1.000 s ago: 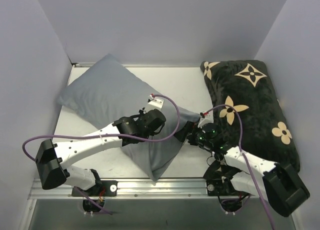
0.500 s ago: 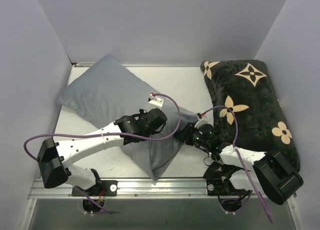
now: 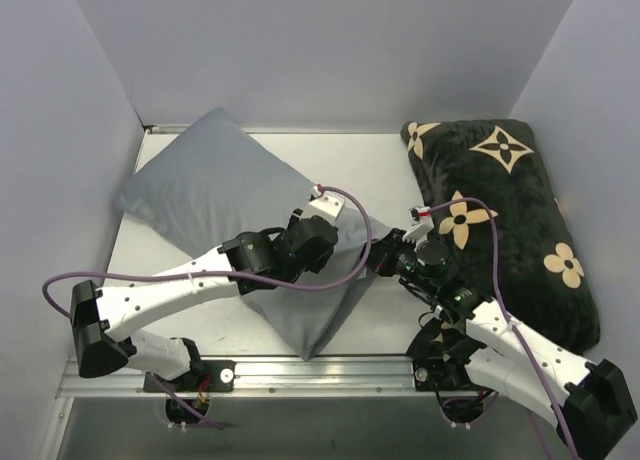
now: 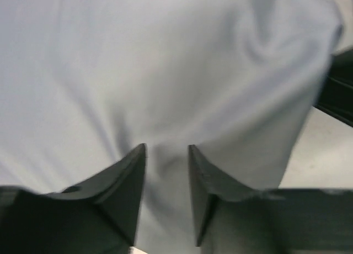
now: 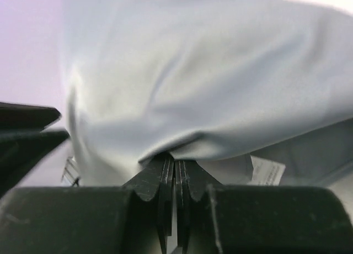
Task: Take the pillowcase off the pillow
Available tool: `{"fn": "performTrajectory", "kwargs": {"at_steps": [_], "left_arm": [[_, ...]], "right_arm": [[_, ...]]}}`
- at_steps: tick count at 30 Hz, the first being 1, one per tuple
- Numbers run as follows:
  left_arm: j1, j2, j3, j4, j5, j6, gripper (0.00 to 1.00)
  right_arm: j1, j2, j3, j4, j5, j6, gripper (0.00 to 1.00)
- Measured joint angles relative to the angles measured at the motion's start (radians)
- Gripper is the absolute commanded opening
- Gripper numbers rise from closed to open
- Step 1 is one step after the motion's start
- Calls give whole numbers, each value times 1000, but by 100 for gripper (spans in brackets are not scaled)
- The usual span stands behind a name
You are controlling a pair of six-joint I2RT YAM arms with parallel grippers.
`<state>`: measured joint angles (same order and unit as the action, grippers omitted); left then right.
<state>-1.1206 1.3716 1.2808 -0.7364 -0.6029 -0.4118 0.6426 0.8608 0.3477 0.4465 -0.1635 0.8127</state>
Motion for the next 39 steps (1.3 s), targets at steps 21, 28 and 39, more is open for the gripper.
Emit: {"fn": "performTrajectory", "kwargs": {"at_steps": [21,28,39], "left_arm": [[-283,-16,-32,107,-161,33,97],[-307,-16,-77,140,-220,-27,86],[-310,-11,-123,138,-259,-107,21]], "right_arm": [[20,7,323,-244,2,-39,0],[20,19,384,-299,-2,-40,0],[20,50,500,-383,-2,-75,0]]}}
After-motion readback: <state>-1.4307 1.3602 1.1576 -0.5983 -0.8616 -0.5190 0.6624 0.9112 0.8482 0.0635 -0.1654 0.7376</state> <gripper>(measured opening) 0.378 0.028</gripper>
